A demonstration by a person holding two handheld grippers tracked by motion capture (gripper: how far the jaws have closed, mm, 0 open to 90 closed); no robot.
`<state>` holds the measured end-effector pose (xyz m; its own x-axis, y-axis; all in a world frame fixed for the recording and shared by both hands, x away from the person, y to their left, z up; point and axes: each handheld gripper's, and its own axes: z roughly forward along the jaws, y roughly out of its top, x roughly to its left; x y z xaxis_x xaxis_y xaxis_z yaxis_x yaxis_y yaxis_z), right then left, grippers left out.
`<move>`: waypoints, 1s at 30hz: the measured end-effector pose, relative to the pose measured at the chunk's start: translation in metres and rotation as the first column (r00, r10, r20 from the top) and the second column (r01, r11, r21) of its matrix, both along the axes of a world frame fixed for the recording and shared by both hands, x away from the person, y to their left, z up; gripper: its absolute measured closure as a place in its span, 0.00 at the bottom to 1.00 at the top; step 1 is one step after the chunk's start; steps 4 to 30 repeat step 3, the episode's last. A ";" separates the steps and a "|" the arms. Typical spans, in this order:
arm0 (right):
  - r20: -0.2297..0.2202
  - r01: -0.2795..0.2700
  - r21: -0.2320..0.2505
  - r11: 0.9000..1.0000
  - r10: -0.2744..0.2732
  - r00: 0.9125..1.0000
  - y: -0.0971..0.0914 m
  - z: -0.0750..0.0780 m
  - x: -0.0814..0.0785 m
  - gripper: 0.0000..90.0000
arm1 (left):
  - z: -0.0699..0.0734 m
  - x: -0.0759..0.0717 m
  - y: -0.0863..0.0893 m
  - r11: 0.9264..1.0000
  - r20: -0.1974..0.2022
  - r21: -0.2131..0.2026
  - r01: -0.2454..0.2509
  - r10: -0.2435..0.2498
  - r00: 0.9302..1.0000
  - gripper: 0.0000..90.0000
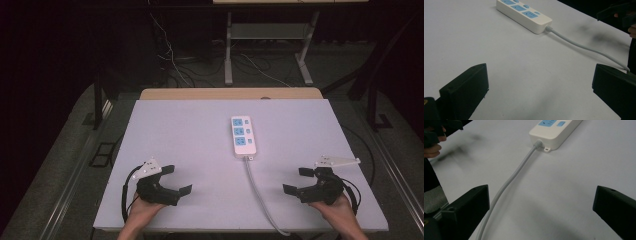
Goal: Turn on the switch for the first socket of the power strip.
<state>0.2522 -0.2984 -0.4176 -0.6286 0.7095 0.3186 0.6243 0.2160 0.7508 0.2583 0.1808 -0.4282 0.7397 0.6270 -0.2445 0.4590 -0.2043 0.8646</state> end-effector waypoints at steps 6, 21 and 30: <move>-0.002 0.003 0.000 1.000 -0.003 1.000 -0.002 -0.003 -0.004 0.00 | 0.000 0.001 -0.001 1.000 -0.006 -0.002 0.002 -0.002 1.000 0.00; -0.002 0.003 0.000 1.000 -0.003 1.000 -0.002 -0.003 -0.004 0.00 | 0.000 0.001 -0.001 1.000 -0.006 -0.002 0.002 -0.002 1.000 0.00; -0.002 0.003 0.000 1.000 -0.003 1.000 -0.002 -0.003 -0.004 0.00 | 0.000 0.001 -0.001 1.000 -0.006 -0.002 0.002 -0.002 1.000 0.00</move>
